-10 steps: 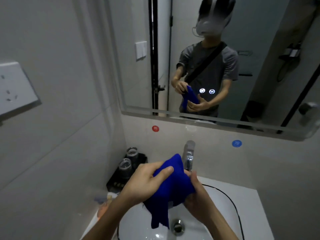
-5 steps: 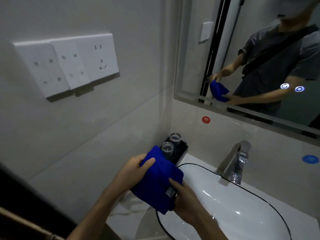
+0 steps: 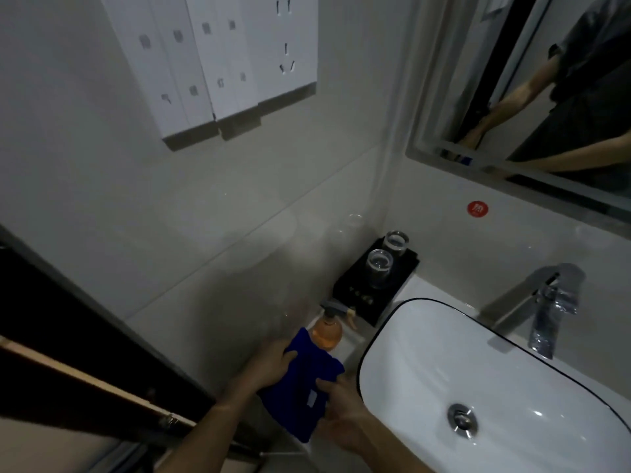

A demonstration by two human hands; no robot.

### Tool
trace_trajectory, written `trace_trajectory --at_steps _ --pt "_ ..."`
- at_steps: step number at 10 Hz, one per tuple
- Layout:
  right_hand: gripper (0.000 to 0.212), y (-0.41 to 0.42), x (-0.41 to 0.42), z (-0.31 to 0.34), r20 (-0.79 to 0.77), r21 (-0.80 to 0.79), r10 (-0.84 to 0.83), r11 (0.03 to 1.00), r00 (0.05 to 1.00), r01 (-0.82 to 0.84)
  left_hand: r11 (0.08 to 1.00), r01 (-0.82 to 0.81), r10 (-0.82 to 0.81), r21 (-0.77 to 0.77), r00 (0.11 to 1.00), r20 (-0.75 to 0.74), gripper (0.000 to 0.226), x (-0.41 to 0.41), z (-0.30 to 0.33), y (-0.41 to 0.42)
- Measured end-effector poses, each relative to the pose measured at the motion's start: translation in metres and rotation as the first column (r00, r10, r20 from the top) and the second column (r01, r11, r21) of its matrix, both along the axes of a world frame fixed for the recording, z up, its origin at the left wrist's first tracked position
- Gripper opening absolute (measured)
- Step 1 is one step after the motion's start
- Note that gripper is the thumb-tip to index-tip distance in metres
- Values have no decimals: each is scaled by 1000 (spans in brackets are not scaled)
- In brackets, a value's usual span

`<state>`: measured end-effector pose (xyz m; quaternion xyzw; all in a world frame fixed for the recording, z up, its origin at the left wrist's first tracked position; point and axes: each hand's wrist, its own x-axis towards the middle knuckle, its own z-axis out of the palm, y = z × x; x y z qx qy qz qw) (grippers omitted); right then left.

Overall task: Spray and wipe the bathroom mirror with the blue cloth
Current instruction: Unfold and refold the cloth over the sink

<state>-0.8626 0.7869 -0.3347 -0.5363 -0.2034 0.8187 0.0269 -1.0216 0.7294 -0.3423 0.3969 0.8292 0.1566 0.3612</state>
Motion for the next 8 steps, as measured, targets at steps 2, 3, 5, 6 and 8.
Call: trace_trajectory --at_steps 2,3,5,6,8 --pt "40 -6 -3 -21 36 -89 -78 993 996 81 998 -33 38 -61 995 91 34 0 -27 4" --pt "40 -4 -5 -30 48 -4 -93 996 994 94 998 -34 41 -58 991 126 39 -1 -36 7" --pt "35 -3 2 -31 160 322 115 933 980 -162 991 -130 134 -36 983 123 38 0 -53 2" --pt "41 -5 5 -35 230 446 241 835 943 -322 990 -132 135 -46 987 89 34 1 -48 7" --pt "33 14 8 -5 270 590 282 707 921 -390 942 -231 198 245 968 155 26 7 -20 29"
